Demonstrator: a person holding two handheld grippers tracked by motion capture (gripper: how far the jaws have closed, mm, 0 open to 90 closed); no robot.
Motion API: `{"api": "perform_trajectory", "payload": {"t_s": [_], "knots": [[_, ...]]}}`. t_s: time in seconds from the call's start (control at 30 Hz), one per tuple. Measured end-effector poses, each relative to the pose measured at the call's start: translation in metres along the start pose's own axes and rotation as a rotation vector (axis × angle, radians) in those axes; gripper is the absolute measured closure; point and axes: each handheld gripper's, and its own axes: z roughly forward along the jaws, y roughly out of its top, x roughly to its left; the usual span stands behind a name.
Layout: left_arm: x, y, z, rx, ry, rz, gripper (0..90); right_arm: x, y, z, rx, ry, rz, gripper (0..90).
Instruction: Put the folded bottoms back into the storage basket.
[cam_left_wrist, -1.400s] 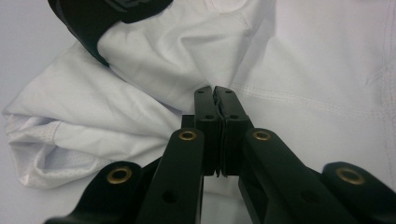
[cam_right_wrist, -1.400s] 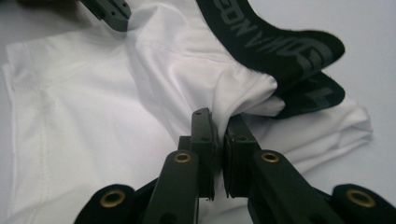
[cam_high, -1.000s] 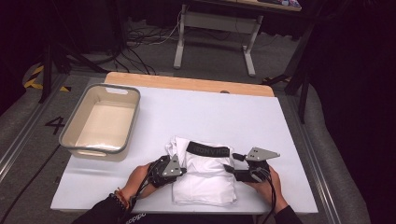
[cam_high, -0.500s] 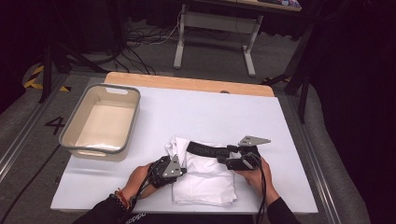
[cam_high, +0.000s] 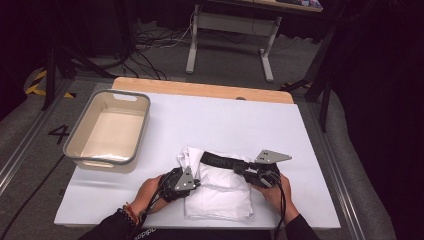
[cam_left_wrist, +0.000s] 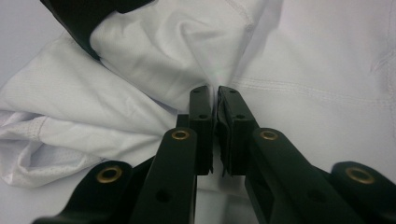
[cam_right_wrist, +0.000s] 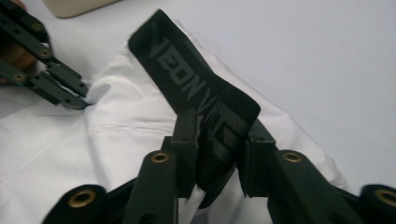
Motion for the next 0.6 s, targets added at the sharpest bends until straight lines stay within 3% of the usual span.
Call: {"api": "perform_trajectory", "payload": {"t_s": [0.13,0.17,0.27,0.3,0.33,0.37,0.4,0.6], "knots": [[0.003,0.0,-0.001,-0.007,-0.019,-0.024,75.3,0.008,0.001,-0.004,-0.016,0.023,-0.036,77.8],[0.006,-0.002,-0.004,-0.033,-0.03,-0.059,74.2,0.014,0.002,-0.008,-0.023,0.044,-0.066,78.7],[0.011,-0.002,-0.007,-0.063,-0.034,-0.093,72.2,0.019,0.001,-0.011,-0.027,0.054,-0.088,79.2],[0.015,-0.001,-0.011,-0.085,-0.021,-0.121,69.4,0.026,-0.001,-0.014,-0.03,0.072,-0.118,79.2],[0.015,-0.001,-0.011,-0.085,-0.021,-0.121,69.2,0.026,-0.001,-0.014,-0.03,0.072,-0.118,79.2],[0.019,0.001,-0.014,-0.109,-0.006,-0.135,68.0,0.033,-0.004,-0.017,-0.041,0.093,-0.16,79.0],[0.021,0.002,-0.015,-0.117,0.016,-0.145,66.9,0.035,-0.005,-0.018,-0.036,0.092,-0.173,78.9],[0.031,0.006,-0.012,-0.126,0.073,-0.162,64.2,0.055,-0.015,-0.025,-0.021,0.117,-0.265,78.9]]}}
